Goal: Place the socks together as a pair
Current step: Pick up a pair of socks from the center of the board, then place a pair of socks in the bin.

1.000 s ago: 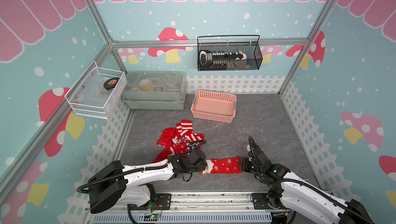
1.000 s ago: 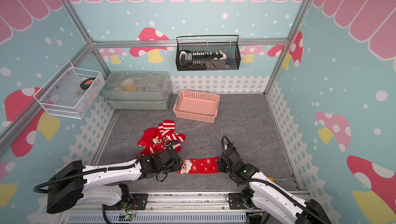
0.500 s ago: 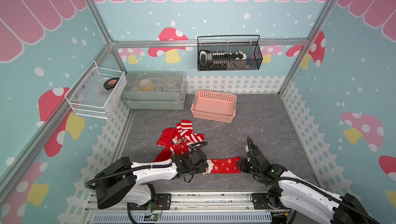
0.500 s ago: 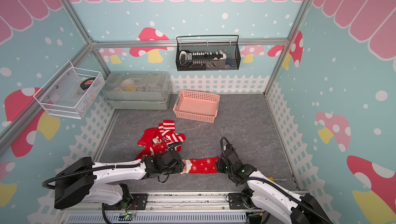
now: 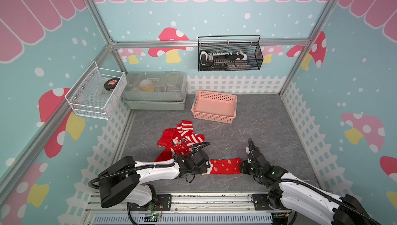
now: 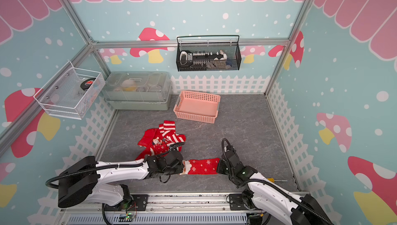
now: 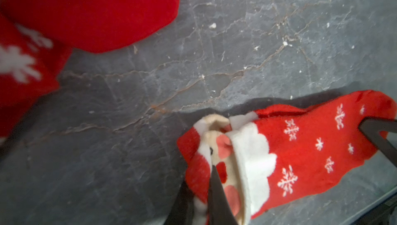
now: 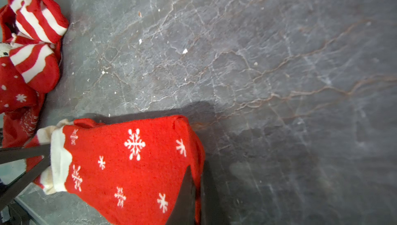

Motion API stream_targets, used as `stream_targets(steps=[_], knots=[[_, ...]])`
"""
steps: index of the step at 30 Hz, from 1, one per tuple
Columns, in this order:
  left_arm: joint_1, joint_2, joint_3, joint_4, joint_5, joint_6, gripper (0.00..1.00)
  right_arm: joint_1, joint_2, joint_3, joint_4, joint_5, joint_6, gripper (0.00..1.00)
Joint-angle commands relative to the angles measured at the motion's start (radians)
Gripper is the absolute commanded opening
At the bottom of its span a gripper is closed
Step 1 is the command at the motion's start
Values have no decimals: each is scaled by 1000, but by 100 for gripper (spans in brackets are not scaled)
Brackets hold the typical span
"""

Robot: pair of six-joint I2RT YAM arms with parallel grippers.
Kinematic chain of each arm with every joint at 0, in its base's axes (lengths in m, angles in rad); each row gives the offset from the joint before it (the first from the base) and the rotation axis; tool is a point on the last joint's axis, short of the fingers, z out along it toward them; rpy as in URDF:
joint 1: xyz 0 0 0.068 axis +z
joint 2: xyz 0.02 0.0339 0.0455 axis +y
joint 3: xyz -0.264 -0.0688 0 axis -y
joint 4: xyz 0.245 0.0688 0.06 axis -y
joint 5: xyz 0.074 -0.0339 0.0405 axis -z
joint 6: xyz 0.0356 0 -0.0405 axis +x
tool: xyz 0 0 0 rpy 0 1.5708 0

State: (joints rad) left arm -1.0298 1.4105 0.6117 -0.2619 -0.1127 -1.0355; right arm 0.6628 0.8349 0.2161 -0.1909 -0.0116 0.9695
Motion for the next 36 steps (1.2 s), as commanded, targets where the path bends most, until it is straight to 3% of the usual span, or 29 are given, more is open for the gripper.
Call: stream_targets(steps=[1, 5, 13, 21, 36], knots=[[-2, -23, 40, -71, -15, 31, 5, 5, -26, 5, -43, 15, -11, 0], [-2, -65, 80, -112, -14, 66, 0, 5, -71, 77, -80, 30, -33, 0], [10, -116, 176, -229, -61, 134, 0, 5, -104, 187, -109, 70, -84, 0], [83, -133, 261, -286, -65, 207, 0, 4, -89, 290, -128, 150, -158, 0], [288, -134, 444, -351, 28, 344, 0, 4, 157, 524, -21, 242, -282, 0]])
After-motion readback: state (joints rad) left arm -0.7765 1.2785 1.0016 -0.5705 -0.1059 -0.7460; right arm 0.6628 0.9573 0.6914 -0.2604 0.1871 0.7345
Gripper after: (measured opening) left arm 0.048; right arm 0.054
